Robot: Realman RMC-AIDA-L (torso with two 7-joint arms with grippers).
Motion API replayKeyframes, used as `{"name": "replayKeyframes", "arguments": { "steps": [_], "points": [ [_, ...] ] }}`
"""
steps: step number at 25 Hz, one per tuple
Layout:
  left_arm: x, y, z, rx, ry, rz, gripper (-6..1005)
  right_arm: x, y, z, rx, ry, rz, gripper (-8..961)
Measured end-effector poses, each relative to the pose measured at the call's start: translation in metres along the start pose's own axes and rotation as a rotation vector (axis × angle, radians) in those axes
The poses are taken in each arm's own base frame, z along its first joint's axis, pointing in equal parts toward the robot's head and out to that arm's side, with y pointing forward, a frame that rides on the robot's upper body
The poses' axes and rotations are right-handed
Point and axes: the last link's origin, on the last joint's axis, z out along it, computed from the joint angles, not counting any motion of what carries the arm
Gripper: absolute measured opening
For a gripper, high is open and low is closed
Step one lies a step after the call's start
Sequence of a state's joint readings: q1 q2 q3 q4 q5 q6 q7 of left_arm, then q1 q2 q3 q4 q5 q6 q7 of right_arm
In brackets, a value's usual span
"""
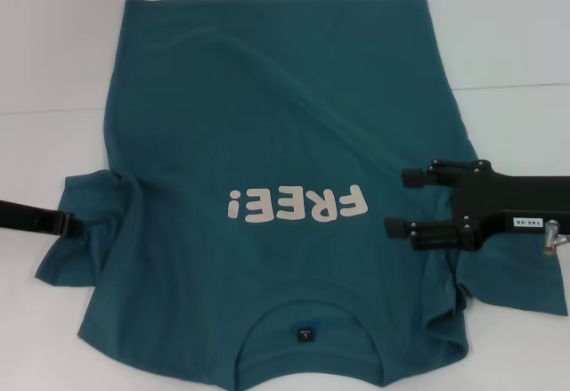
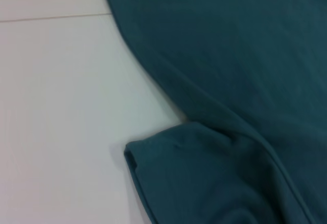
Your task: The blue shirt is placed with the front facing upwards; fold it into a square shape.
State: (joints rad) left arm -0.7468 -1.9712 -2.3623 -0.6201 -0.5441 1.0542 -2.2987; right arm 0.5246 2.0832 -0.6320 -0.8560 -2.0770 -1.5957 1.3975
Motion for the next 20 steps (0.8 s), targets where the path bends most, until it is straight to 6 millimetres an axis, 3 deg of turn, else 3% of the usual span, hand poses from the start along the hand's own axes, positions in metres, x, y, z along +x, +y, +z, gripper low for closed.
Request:
{"name": "replayKeyframes", "arguments": {
  "steps": [6, 20],
  "points": [
    [0.003, 0.002, 0.000, 0.004, 0.016, 0.030, 37, 0.001, 0.000, 0.000, 0.000, 0.000, 0.002, 881],
    [0.015, 0.008, -0.015, -0.016, 0.044, 0.041, 33, 0.003, 0.000, -0.004, 0.012, -0.007, 0.012, 882]
  ]
}}
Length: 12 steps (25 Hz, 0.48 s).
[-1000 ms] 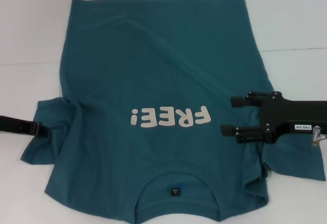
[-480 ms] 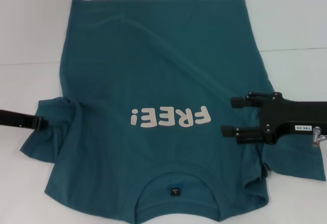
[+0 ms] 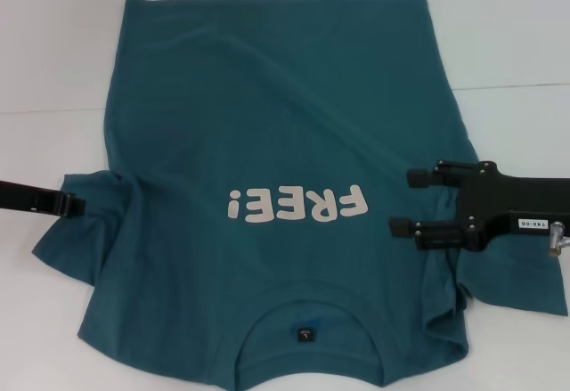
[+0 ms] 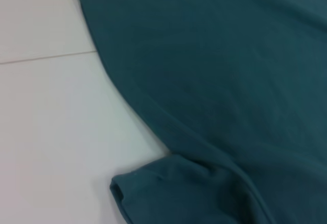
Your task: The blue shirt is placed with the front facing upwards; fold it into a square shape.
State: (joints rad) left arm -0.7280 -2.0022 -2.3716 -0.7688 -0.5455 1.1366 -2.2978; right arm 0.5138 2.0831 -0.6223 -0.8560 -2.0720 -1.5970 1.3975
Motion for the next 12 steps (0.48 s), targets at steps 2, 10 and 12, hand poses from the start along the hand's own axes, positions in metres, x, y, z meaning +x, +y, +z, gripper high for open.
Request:
{"name": "replayKeyframes", "arguments": {
  "steps": [2, 10, 12],
  "points": [
    [0.000, 0.002, -0.004, 0.000, 0.009, -0.003, 33, 0.000, 0.000, 0.000, 0.000, -0.001, 0.000, 882],
    [0.003, 0.009, -0.012, -0.005, 0.027, 0.002, 35, -0.001, -0.001, -0.001, 0.003, -0.001, -0.001, 882],
    [0.003, 0.005, -0.014, 0.004, 0.029, -0.007, 35, -0.001, -0.001, -0.002, 0.004, -0.001, -0.002, 882]
  ]
}}
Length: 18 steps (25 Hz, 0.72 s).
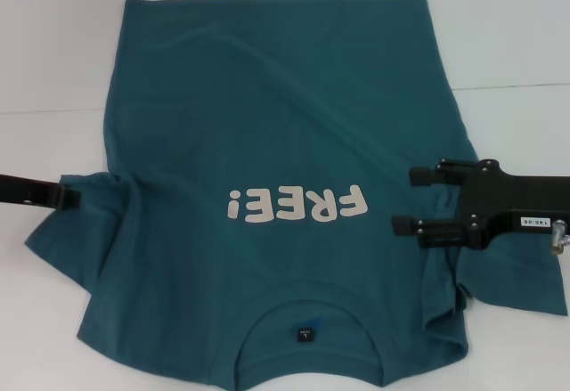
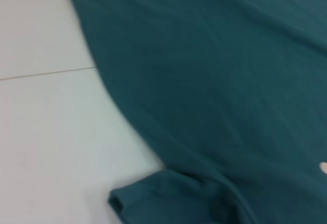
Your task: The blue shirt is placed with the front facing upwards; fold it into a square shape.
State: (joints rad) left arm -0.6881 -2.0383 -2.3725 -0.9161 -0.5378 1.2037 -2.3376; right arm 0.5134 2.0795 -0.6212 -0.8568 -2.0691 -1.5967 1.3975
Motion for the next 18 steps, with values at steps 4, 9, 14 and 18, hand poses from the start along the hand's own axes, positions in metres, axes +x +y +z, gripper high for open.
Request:
{"name": "replayKeyframes", "arguments": {
  "steps": [4, 9, 14, 18],
  "points": [
    [-0.002, -0.012, -0.007, 0.027, 0.000, -0.043, 36, 0.000, 0.000, -0.001, 0.003, 0.000, 0.001, 882],
    [-0.010, -0.023, -0.013, 0.051, -0.004, -0.076, 37, 0.000, -0.001, -0.002, 0.005, 0.000, -0.001, 882],
    [-0.016, -0.031, -0.017, 0.067, -0.001, -0.106, 38, -0.001, -0.002, -0.002, 0.008, 0.000, -0.003, 881],
    [-0.018, -0.034, -0.020, 0.071, 0.007, -0.124, 39, -0.001, -0.002, -0.001, 0.007, 0.001, -0.005, 881]
  ]
}}
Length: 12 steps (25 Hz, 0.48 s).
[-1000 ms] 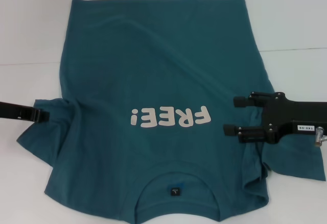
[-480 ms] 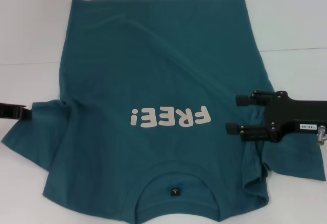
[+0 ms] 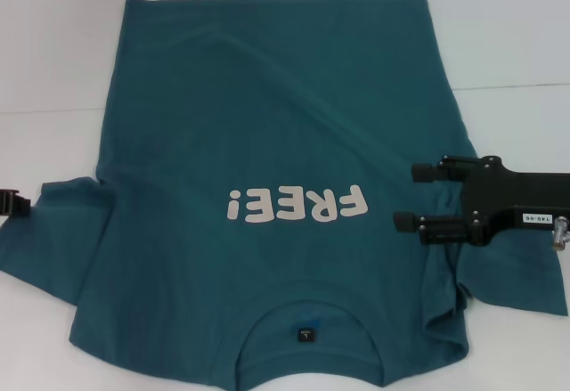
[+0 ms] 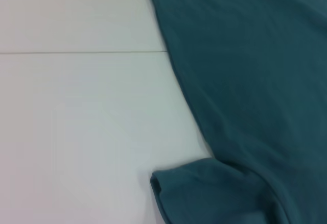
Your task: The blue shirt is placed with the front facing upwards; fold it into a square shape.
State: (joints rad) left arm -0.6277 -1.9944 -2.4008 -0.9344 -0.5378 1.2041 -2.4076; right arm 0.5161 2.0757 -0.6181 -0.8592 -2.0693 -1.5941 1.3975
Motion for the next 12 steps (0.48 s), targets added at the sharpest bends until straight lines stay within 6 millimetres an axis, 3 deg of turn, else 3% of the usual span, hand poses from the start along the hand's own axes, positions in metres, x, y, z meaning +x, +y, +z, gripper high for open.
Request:
{"name": "replayKeyframes", "arguments": {
  "steps": [12],
  "points": [
    [0.009, 0.010, -0.011, -0.014, 0.031, 0.021, 42, 0.002, 0.000, -0.001, 0.007, 0.002, 0.004, 882]
  ]
}}
